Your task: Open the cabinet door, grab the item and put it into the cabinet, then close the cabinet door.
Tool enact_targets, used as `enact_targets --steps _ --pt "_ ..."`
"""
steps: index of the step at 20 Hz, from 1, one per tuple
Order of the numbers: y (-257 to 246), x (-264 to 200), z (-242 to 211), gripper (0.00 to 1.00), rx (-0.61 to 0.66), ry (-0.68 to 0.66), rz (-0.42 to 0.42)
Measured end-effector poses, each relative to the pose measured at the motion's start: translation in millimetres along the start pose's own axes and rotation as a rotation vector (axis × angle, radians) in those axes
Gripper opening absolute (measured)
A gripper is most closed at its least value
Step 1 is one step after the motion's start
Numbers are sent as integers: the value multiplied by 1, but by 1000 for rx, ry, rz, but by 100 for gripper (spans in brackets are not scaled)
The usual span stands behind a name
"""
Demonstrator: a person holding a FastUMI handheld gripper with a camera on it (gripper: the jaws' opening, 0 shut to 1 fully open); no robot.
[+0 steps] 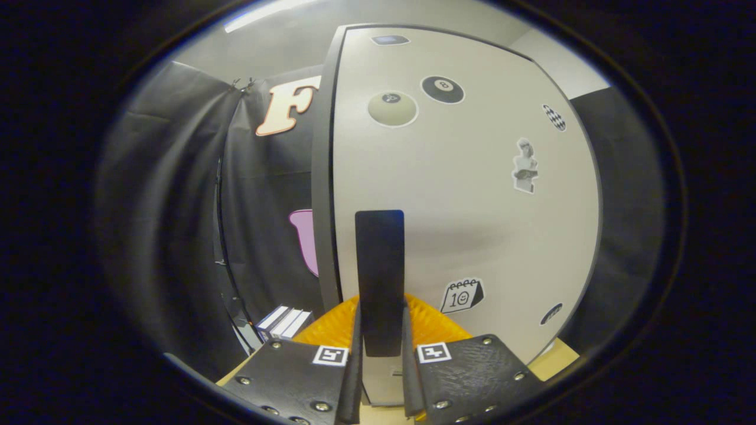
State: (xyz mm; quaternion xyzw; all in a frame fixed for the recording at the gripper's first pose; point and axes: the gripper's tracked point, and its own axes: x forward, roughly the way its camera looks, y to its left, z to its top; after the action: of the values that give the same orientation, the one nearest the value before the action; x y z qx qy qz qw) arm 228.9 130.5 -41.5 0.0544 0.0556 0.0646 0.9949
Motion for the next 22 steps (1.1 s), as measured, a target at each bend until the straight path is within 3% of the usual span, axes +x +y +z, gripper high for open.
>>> enact_targets --steps 2,3,22 --pt "0 -5 -1 28 15 17 9" --pt "0 -5 0 18 11 14 14" --pt "-40 -102 4 18 35 28 -16"
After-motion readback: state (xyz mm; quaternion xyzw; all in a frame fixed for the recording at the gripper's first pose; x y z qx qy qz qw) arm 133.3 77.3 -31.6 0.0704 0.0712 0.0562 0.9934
